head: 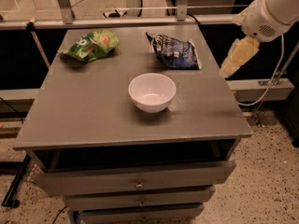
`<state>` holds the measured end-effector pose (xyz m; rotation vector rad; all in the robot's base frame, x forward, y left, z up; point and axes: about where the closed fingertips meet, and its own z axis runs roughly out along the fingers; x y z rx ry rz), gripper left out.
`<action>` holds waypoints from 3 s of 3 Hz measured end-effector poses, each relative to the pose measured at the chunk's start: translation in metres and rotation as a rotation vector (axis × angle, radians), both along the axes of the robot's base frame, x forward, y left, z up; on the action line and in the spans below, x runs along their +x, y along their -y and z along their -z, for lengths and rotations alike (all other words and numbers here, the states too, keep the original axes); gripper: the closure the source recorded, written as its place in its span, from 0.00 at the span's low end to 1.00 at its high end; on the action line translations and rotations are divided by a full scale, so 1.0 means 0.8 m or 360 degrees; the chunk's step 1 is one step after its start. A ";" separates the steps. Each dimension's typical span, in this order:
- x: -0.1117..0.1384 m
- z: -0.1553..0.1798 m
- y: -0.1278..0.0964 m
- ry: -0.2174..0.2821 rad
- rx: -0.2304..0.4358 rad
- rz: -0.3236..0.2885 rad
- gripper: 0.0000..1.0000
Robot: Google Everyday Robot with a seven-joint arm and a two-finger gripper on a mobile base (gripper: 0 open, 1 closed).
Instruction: Place blue chip bag into white bowl
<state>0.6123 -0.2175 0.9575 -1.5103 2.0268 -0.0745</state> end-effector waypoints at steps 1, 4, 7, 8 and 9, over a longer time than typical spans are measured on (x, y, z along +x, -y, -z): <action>0.026 0.027 -0.007 -0.0016 -0.0009 0.0065 0.00; 0.109 0.074 -0.056 0.0035 0.0178 0.0040 0.00; 0.156 0.098 -0.079 0.0001 0.0443 0.0070 0.00; 0.167 0.112 -0.081 -0.0030 0.0472 0.0108 0.00; 0.173 0.122 -0.083 -0.0056 0.0484 0.0120 0.00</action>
Offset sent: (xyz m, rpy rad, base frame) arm 0.0739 0.0298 -0.0473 0.0143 -0.0572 -0.0880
